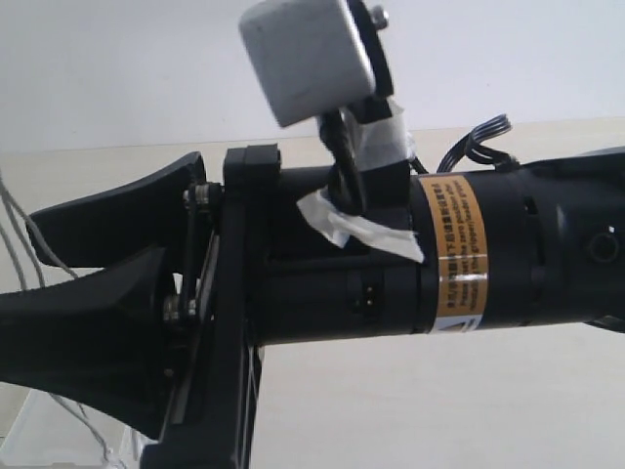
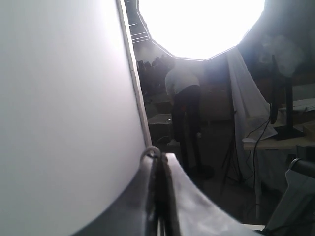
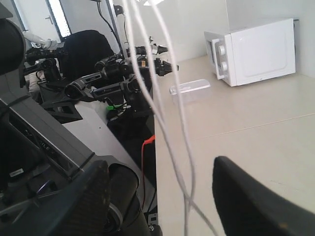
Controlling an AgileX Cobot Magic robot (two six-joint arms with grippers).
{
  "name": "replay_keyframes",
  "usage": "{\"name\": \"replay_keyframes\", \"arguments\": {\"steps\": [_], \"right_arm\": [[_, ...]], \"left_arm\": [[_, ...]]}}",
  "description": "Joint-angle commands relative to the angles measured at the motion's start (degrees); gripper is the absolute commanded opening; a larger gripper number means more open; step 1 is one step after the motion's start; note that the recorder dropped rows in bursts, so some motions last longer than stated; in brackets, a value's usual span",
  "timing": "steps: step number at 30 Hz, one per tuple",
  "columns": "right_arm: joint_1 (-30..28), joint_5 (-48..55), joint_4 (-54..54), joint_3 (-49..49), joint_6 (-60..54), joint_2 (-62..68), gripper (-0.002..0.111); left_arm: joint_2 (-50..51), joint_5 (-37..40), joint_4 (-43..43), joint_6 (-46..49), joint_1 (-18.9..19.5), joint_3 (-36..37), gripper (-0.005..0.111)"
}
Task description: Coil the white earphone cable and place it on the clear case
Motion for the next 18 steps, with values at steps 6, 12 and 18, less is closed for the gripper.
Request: {"name": "replay_keyframes", "arguments": {"steps": [6, 12, 18], "right_arm": [[0.06, 2.13, 0.44, -0.46, -0.51, 0.07, 0.059], [0.06, 2.13, 0.44, -0.46, -0.40, 0.07, 0.059], [0.06, 2.03, 0.44, -0.46, -0.30, 0.07, 0.059]], "left_arm": [[-0.20, -0.90, -1.08, 0.30, 0.04, -0.12, 0.000], [-0.20, -1.14, -1.39, 0.30, 0.04, -0.12, 0.000], [-0.20, -2.16, -1.68, 0.30, 0.04, -0.12, 0.000]]}}
